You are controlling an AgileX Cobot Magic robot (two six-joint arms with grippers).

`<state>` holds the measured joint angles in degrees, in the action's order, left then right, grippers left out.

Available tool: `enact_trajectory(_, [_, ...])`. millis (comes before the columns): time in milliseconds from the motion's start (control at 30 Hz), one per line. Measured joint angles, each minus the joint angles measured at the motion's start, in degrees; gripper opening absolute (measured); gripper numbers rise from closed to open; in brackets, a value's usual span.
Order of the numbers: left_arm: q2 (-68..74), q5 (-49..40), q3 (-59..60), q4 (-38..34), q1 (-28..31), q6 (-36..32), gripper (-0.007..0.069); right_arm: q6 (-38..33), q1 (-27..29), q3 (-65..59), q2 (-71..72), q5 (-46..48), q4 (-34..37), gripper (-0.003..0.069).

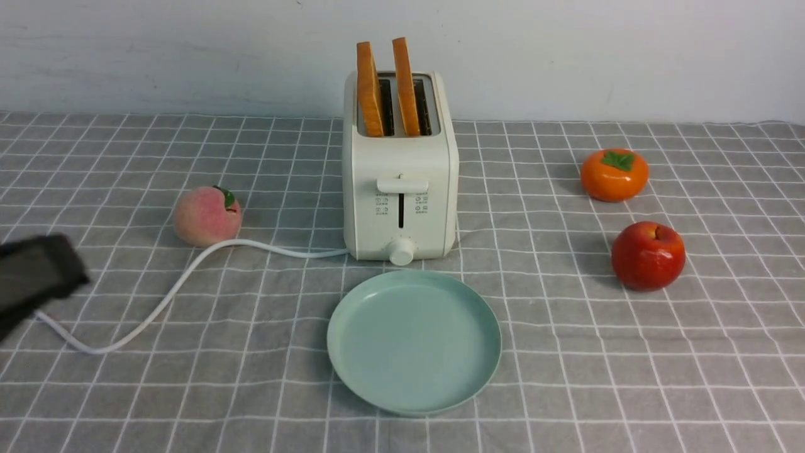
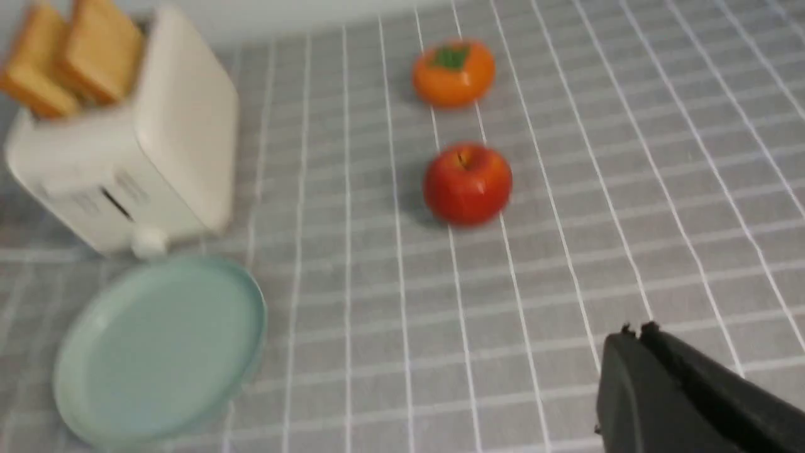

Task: Take toasted bread from bread machine on grey coffee table place on plate.
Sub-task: 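Reach for a toast slice standing in the toaster with the left gripper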

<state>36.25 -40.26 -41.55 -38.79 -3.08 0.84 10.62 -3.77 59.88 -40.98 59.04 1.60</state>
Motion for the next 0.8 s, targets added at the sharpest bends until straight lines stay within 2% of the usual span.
enact_trajectory(67, [11.7,-5.7,-4.8,4.1,0.0,-0.4,-0.0014,-3.1,0.0,1.0,-5.0,2.9,2.0,-0.0017])
enact_trajectory(167, [23.8,-7.4,-11.3,7.3,-0.7,-1.3,-0.0014,-5.1,0.0,0.7,-8.1,3.5,5.2,-0.0017])
enact_trajectory(300, [40.6,-7.4,-23.5,10.2,-6.5,-1.4,-0.0014,-7.5,0.0,-1.2,-9.6,1.6,9.2,-0.0016])
enact_trajectory(467, [54.0,-8.0,-39.4,14.0,-13.2,1.2,-0.0014,-8.0,0.0,-3.9,-9.7,-0.8,10.6,-0.0015])
enact_trajectory(800, [69.8,-9.0,-64.5,16.1,-14.3,2.9,-0.0014,-8.1,0.0,-4.0,-9.7,-1.2,11.0,-0.0008])
